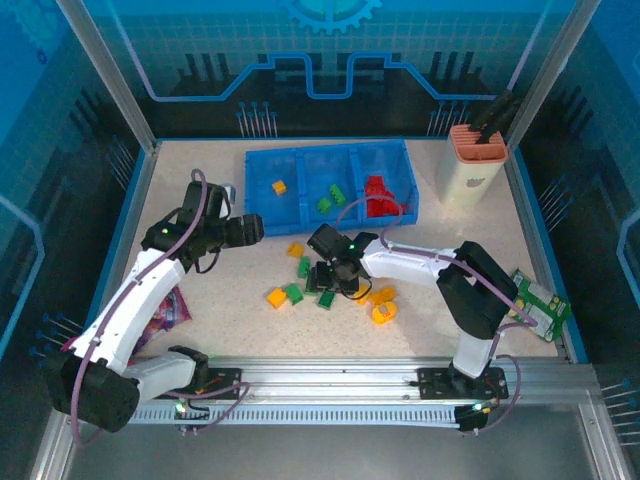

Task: Sort the legos into containers by color
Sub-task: Pick up the lego from the bottom-center of the table, then place the lego in the container.

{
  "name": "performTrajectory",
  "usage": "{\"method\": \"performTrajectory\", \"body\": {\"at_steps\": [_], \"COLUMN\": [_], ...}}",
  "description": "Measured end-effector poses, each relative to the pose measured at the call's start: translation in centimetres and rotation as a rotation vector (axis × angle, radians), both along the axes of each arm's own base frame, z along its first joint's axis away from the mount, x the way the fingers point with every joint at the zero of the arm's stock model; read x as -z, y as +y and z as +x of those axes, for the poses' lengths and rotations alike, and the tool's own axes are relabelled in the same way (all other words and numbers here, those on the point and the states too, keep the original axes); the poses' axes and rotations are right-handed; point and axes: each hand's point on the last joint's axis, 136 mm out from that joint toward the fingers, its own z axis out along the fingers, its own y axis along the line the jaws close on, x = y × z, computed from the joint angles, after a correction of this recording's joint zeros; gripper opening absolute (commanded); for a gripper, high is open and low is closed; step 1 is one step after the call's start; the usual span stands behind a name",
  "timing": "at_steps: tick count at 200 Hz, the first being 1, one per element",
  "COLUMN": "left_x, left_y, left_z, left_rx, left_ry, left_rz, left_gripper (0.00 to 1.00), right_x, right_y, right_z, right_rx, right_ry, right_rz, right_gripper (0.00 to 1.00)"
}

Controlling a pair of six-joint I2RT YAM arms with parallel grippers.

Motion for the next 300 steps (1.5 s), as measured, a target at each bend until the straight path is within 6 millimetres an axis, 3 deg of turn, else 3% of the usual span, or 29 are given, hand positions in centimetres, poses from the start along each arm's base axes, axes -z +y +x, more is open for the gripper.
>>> {"method": "performTrajectory", "body": {"at_steps": [36, 81, 129, 170, 181, 194, 228, 248, 269, 300], "left_x": [0.0, 0.0, 0.0, 0.0, 0.0, 0.0, 0.0, 0.0, 0.0, 0.0], "left_y": [-0.1, -0.1, -0.1, -0.1, -0.1, -0.1, -0.1, -0.1, 0.0, 0.2], "left_z": [0.0, 0.0, 0.0, 0.0, 0.0, 0.0, 0.0, 0.0, 0.0, 0.0], "left_rx": [0.002, 0.004, 0.004, 0.004, 0.004, 0.004, 0.004, 0.003, -0.001, -0.006], "left_ry": [0.001, 0.002, 0.002, 0.002, 0.002, 0.002, 0.002, 0.002, 0.002, 0.001], "left_rz": [-0.003, -0.005, -0.005, -0.005, -0.005, -0.005, -0.005, -0.004, -0.002, 0.003], "left_gripper": [0.87, 0.87, 0.88, 0.88, 0.88, 0.88, 0.88, 0.88, 0.88, 0.88], "right_x": [0.2, 2.1, 3.0, 2.5, 1.5, -0.7, -9.6, -12.8, -12.9, -9.3], "right_y": [-0.4, -2.1, -2.9, -3.0, -3.0, -2.9, -2.2, -2.4, -2.7, -2.9], "right_z": [-0.2, -1.6, -1.9, -1.1, 0.5, 3.6, 15.4, 21.0, 25.3, 29.0], "right_rx": [-0.003, -0.03, -0.066, -0.183, -0.223, -0.257, -0.275, -0.277, -0.289, -0.339], "right_ry": [-0.002, 0.056, 0.07, 0.046, 0.01, -0.068, -0.397, -0.526, -0.578, -0.564], "right_rz": [-0.024, -0.128, -0.182, -0.206, -0.205, -0.198, -0.182, -0.204, -0.237, -0.286], "right_gripper": [0.56, 0.55, 0.28, 0.19, 0.19, 0.19, 0.19, 0.19, 0.2, 0.21]}}
